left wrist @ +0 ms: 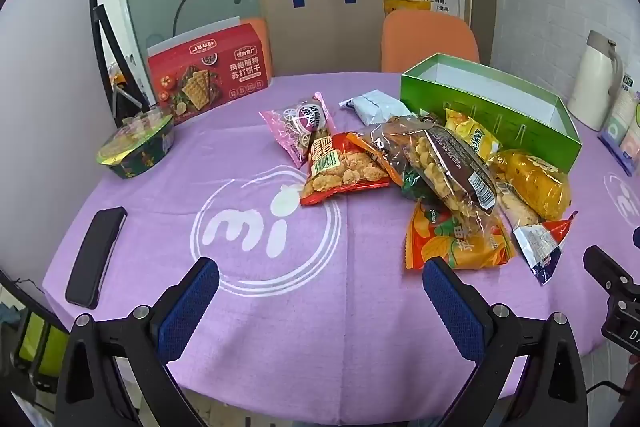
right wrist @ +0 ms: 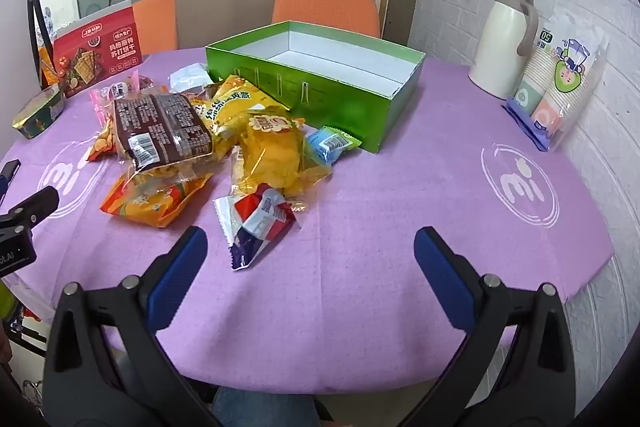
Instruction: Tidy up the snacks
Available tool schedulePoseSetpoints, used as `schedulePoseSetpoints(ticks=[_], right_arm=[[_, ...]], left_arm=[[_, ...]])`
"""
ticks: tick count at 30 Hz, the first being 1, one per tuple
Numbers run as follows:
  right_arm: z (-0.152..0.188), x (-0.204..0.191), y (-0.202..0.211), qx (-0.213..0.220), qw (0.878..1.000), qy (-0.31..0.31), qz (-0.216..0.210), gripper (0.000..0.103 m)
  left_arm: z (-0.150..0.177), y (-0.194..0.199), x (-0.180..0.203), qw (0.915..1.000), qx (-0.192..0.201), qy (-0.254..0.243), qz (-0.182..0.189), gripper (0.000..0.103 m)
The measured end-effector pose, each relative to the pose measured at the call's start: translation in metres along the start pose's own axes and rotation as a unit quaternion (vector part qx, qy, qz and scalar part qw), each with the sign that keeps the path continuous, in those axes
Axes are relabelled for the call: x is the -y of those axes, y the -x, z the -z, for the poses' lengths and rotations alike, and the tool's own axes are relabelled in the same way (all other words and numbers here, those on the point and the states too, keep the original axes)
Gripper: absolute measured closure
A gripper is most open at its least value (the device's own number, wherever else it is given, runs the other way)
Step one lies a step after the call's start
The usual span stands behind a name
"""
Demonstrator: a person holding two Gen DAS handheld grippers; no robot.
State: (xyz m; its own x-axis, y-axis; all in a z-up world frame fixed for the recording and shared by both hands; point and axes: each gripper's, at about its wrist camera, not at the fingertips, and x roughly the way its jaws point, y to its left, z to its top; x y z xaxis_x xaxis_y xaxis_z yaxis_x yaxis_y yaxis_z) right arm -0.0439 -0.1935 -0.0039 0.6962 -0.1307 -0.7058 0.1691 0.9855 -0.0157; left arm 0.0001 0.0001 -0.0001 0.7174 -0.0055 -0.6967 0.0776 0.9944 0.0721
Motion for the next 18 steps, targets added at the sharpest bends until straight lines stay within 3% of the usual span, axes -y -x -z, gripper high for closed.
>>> schedulePoseSetpoints(ticks=[18], right_arm=[[-0.004, -0.001, -0.007, -0.005, 1.0, 0.003, 0.003, 0.0]], left_arm=[[-0.001, -0.005, 0.004, 1.0, -0.006, -0.002, 0.002, 0.0]])
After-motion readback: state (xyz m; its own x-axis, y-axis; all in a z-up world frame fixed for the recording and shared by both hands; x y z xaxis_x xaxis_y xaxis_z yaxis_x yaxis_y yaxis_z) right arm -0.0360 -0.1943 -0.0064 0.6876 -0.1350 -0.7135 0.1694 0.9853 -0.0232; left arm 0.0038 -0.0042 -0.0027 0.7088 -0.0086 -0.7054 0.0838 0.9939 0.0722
